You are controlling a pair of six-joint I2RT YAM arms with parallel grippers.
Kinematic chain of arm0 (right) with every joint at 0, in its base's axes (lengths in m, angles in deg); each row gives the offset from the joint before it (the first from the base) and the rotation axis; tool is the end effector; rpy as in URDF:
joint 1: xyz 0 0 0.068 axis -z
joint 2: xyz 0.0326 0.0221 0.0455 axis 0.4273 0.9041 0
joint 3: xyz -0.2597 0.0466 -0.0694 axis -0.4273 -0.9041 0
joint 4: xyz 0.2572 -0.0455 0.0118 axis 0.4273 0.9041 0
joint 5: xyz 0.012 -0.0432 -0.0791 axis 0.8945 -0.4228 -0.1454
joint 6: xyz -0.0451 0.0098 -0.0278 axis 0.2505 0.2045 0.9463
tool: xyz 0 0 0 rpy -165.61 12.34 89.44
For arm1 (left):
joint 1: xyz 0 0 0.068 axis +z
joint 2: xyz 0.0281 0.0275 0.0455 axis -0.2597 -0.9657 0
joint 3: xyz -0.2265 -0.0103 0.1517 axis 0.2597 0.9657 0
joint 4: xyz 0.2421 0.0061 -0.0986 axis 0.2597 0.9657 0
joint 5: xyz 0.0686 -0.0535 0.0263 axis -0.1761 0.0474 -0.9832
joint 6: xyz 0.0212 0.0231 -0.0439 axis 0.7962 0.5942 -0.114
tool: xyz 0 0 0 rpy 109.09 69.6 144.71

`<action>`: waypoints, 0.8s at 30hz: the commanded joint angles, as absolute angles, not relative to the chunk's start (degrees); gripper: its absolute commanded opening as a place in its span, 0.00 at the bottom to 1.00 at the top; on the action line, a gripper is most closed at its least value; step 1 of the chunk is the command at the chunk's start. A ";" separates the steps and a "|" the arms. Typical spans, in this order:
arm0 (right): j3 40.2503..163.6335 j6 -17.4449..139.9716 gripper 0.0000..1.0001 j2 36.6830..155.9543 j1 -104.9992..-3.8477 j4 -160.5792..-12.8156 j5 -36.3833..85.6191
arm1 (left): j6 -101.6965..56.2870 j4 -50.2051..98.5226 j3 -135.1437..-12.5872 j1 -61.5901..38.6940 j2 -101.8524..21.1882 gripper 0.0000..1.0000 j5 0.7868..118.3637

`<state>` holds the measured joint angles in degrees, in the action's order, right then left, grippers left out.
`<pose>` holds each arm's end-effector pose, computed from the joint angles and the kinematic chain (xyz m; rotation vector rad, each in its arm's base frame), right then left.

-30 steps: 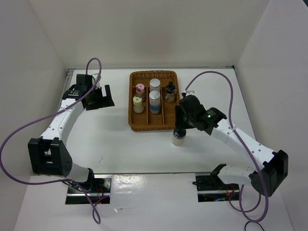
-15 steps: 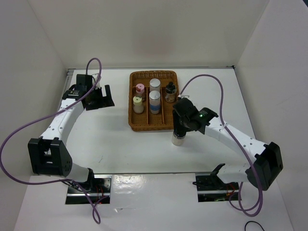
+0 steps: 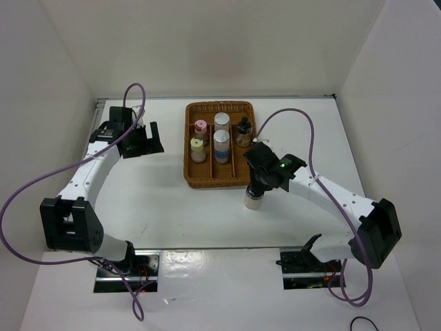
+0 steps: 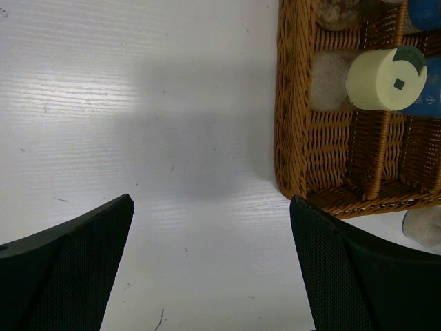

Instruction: Organize the condiment bottles

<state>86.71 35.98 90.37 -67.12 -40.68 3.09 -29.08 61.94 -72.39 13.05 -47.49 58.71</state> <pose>0.1970 0.1647 0.2691 -0.1396 2.5937 0.1461 0.3114 -0.0154 0.3029 -0.2751 2.4000 -0.3162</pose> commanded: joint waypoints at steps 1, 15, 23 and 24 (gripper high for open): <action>87.66 34.94 0.29 90.82 -67.75 -39.39 1.86 | -28.00 61.07 -72.01 13.29 -46.84 1.00 59.66; 89.41 34.42 0.02 90.57 -67.75 -37.20 1.33 | -28.00 61.07 -72.01 13.29 -46.84 1.00 59.14; 95.30 34.94 0.00 88.98 -67.75 -33.86 2.47 | -28.00 61.07 -72.01 13.29 -46.31 1.00 59.14; 95.82 34.94 0.00 88.37 -68.27 -33.86 3.17 | -28.00 61.07 -72.01 13.29 -46.31 1.00 59.14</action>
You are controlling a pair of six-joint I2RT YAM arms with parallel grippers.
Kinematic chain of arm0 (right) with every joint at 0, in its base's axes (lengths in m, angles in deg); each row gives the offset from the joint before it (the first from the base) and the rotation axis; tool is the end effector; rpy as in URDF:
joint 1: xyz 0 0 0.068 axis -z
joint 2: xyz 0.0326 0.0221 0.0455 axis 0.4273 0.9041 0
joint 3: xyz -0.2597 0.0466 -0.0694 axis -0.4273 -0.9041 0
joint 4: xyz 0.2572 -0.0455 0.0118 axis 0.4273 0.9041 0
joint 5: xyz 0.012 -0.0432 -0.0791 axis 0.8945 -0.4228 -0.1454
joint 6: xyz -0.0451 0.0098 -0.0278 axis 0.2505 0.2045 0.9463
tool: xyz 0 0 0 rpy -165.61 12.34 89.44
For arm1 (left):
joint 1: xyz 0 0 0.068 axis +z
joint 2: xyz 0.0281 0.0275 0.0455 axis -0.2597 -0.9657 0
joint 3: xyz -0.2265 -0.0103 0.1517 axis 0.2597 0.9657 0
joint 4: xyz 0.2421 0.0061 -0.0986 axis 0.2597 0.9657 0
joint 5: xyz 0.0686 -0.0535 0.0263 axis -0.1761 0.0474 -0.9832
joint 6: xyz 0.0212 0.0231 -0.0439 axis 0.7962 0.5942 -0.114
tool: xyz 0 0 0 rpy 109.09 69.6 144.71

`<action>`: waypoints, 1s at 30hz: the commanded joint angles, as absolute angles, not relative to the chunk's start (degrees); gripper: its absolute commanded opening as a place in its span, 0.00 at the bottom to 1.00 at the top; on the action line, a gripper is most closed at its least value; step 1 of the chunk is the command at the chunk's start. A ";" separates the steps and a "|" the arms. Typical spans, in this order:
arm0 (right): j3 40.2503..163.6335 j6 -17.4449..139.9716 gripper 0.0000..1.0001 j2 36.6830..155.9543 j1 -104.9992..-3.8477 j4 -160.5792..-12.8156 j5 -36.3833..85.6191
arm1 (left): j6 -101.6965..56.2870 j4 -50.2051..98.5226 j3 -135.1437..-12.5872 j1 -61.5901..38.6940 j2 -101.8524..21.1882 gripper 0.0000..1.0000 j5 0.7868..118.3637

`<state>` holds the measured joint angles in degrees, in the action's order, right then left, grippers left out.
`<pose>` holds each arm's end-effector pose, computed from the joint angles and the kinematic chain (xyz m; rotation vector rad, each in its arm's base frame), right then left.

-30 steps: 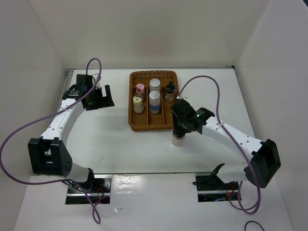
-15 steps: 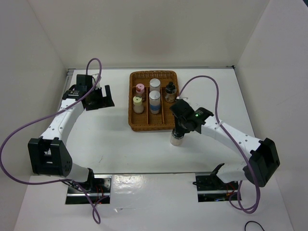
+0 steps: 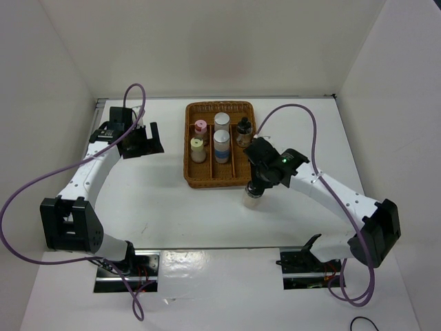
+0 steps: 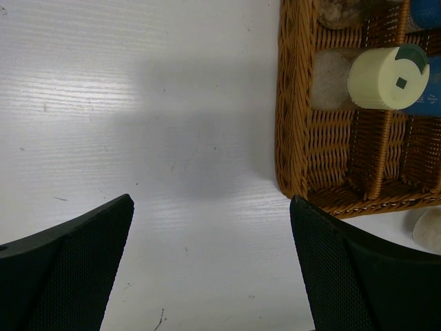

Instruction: Organize the condiment bottles

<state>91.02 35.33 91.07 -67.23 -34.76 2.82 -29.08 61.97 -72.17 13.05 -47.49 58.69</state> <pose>0.1960 0.1643 0.2838 -0.1343 2.6249 0.1137 0.3110 -0.0154 0.3016 -0.2761 2.4043 -0.3153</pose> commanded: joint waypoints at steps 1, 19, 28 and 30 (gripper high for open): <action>96.87 35.47 0.00 87.84 -68.28 -33.33 3.18 | -28.00 61.07 -71.49 13.29 -46.31 1.00 59.14; 113.41 42.76 0.00 94.87 -63.90 -32.27 -1.83 | -27.47 61.07 -70.96 13.29 -45.79 1.00 58.61; 117.71 48.38 0.00 101.28 -56.33 -37.45 0.09 | -27.47 61.07 -70.95 13.29 -45.26 1.00 57.47; 118.24 48.91 0.00 101.99 -56.32 -38.51 1.16 | -27.47 61.07 -70.43 13.29 -45.26 1.00 57.47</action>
